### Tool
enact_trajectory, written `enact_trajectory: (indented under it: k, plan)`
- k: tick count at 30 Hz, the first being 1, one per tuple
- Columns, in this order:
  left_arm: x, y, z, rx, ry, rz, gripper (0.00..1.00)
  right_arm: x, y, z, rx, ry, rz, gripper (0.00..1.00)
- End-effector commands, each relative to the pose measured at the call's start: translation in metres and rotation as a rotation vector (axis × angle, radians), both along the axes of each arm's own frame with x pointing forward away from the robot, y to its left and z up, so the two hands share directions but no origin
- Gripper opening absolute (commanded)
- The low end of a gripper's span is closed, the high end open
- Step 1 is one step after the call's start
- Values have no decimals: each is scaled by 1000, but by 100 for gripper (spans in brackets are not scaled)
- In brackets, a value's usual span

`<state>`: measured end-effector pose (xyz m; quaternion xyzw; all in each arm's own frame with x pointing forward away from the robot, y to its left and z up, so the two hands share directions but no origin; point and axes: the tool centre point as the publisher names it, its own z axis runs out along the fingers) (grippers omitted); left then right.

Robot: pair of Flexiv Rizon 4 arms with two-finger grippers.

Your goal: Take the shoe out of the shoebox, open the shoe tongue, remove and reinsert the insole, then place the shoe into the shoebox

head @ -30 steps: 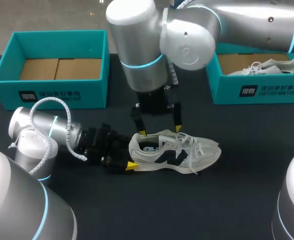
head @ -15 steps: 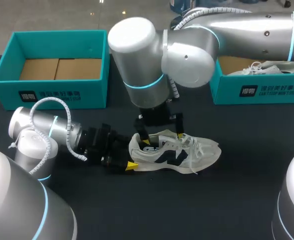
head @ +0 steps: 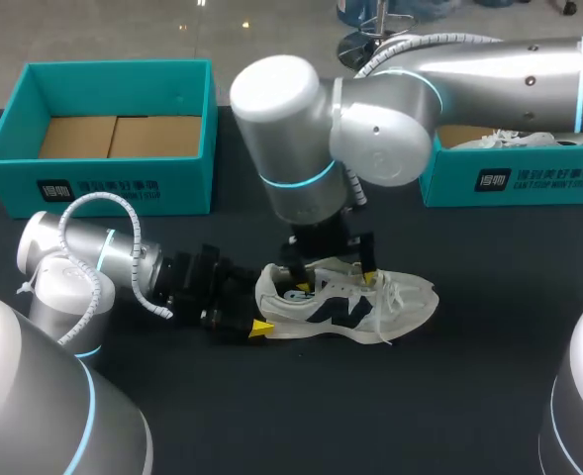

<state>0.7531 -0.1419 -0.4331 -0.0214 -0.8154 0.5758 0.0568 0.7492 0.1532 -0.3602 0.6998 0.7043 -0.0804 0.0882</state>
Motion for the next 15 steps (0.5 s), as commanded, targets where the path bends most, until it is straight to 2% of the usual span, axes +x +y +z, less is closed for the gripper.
enact_trajectory:
  k: [1,2,3,4,15]
  plan:
    - [-1,-2,-3,0,0,0,0,1,-2,2,1,0,-1,82]
    - [-1,-2,-3,0,0,0,0,1,-3,1,-1,1,-2,40]
    - [-1,-2,-3,0,0,0,0,0,-4,1,1,-4,-7,14]
    - [-1,-2,-3,0,0,0,0,0,-5,1,0,-4,-9,0]
    - [-1,-2,-3,0,0,0,0,-10,-26,32,-22,-65,-74,0]
